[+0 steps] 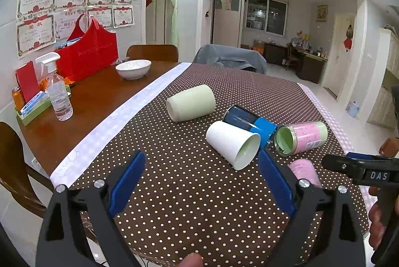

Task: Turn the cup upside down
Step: 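Move the right gripper to the standing pink cup and grasp it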

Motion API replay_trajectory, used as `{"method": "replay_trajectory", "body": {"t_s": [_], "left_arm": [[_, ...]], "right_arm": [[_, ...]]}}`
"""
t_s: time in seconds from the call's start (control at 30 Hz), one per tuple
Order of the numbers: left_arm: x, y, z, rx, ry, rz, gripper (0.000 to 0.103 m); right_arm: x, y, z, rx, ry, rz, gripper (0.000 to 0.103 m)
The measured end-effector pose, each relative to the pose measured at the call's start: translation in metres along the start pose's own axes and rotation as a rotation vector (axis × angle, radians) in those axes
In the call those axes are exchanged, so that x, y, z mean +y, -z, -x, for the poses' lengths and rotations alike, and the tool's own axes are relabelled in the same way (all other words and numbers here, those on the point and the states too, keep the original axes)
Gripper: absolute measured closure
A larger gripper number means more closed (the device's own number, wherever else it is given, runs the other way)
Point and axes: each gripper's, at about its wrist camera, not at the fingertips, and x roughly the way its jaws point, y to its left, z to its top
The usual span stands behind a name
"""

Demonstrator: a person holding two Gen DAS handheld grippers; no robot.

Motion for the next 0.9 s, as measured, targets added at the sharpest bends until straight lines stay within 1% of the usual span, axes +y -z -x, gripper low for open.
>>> {"method": "replay_trajectory", "body": {"t_s": [0.2, 0.37, 0.63, 0.9], "left_arm": [[0.005, 0.003, -0.007, 0.013, 0.007, 0.017, 0.013], [0.01, 0.004, -0.012, 0.027, 0.014, 0.039, 0.013], [0.01, 0.006, -0.015, 0.036, 0.032, 0.043, 0.013], [0.005, 0.007, -0.013, 0.04, 0.04, 0.036, 0.013]], "right_arm": [[-0.008, -0.006, -0.024, 0.095, -0.058, -0.091, 0.006], [-0.013, -0.007, -0.041, 0.158, -0.08, -0.14, 0.007], [-0.026, -0.012, -0.059, 0.234, -0.101, -0.235, 0.023], [-0.032, -0.016, -0.07, 0.264, -0.097, -0.284, 0.023]]}}
